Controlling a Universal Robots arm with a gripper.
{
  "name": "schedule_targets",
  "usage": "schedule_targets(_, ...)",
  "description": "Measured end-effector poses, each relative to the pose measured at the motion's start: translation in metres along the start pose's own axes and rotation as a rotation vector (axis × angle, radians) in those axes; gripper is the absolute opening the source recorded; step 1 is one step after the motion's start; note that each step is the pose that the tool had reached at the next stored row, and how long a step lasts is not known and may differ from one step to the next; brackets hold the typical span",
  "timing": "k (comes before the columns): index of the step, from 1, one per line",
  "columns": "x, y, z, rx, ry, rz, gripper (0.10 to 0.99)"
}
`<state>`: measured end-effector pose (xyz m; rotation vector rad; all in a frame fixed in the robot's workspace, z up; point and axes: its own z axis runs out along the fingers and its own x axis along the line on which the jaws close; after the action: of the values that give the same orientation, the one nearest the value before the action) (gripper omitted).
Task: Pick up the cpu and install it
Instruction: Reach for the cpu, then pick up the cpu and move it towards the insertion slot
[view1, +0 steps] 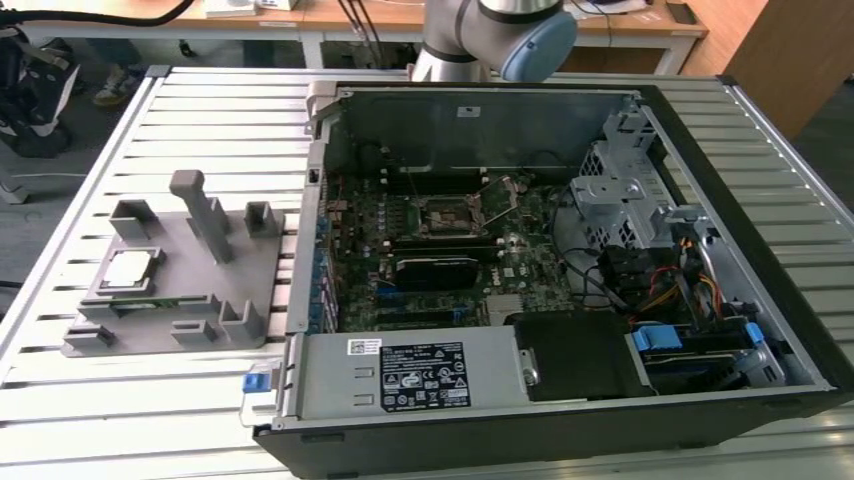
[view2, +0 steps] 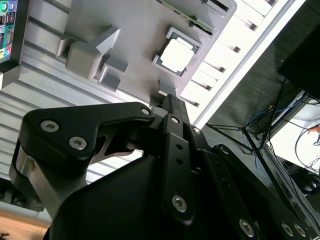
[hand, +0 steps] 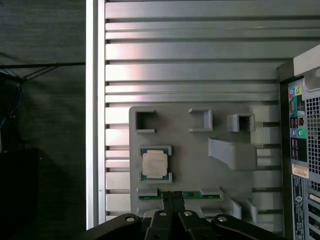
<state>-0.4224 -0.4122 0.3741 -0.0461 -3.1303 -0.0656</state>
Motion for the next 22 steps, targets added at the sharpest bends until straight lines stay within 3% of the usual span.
schedule_targets(9, 0.0116, -0.0005, 0.0019, 0.0, -0.0001, 0.0, 0.106)
schedule_targets(22, 0.0117, -0.0026, 0.0105, -0.001, 0.0027, -0.003, 0.106)
